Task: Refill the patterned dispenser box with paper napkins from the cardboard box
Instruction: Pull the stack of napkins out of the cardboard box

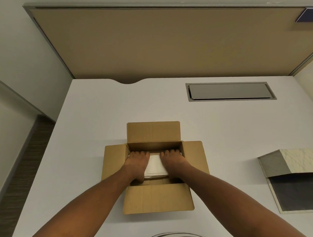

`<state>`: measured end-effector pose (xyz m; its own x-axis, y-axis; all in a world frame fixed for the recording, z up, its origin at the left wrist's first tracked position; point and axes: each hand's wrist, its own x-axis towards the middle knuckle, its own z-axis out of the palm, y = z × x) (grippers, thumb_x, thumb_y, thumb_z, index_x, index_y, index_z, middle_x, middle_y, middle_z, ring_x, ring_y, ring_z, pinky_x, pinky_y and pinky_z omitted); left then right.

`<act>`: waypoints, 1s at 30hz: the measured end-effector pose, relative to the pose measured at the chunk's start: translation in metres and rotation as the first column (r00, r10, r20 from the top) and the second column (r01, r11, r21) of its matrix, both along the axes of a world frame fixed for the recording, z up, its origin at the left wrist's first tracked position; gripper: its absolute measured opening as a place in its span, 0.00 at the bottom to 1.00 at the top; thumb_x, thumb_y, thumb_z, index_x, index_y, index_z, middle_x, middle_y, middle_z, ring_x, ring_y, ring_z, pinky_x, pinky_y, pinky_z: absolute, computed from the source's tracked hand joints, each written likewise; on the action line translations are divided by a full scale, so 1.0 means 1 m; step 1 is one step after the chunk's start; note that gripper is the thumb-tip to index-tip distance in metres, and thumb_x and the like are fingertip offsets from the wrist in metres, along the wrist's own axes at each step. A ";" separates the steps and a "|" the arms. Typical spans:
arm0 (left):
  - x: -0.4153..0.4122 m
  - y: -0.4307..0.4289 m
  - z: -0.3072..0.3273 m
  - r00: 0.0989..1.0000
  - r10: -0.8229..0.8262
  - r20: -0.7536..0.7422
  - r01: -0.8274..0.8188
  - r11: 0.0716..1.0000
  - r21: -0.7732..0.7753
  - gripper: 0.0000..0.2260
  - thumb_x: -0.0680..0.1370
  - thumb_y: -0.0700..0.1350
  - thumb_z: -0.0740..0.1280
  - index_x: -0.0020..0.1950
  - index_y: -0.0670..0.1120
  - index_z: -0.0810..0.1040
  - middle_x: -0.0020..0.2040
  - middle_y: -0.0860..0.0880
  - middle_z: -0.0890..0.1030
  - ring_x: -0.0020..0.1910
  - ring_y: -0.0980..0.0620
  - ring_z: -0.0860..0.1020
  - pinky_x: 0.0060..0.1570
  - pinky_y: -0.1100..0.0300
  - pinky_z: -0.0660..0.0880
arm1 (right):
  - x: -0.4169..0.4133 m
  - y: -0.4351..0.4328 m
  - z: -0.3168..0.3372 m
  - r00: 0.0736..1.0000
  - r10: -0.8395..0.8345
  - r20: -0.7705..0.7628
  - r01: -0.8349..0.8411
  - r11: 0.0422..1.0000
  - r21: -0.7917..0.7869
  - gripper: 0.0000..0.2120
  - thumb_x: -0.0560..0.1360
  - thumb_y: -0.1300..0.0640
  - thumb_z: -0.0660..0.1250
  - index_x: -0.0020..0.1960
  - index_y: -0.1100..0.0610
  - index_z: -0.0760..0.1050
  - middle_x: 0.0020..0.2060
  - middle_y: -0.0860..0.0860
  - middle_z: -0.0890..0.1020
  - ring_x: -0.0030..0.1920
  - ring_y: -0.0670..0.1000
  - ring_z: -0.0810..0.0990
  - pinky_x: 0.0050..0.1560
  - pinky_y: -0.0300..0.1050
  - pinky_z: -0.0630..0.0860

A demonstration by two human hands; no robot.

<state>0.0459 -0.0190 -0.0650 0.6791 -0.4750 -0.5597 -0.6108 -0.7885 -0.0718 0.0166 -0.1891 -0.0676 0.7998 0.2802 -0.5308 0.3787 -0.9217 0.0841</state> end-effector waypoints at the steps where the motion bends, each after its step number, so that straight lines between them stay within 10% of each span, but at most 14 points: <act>1: 0.000 0.000 0.000 1.000 0.000 0.000 0.000 1.000 -0.004 0.44 0.60 0.51 0.76 0.71 0.45 0.59 0.62 0.43 0.72 0.58 0.44 0.73 0.62 0.49 0.71 | 0.000 0.000 0.001 1.000 0.001 0.000 -0.001 1.000 0.008 0.36 0.69 0.54 0.74 0.71 0.62 0.62 0.63 0.62 0.74 0.61 0.63 0.75 0.63 0.58 0.72; 30: 0.002 0.006 -0.009 0.999 0.041 -0.033 -0.044 0.995 -0.094 0.47 0.59 0.59 0.76 0.71 0.49 0.56 0.63 0.44 0.73 0.61 0.45 0.72 0.64 0.49 0.69 | 0.014 -0.010 0.018 0.982 -0.066 -0.179 0.117 0.949 0.291 0.45 0.61 0.47 0.80 0.71 0.54 0.61 0.63 0.54 0.75 0.61 0.56 0.75 0.59 0.50 0.76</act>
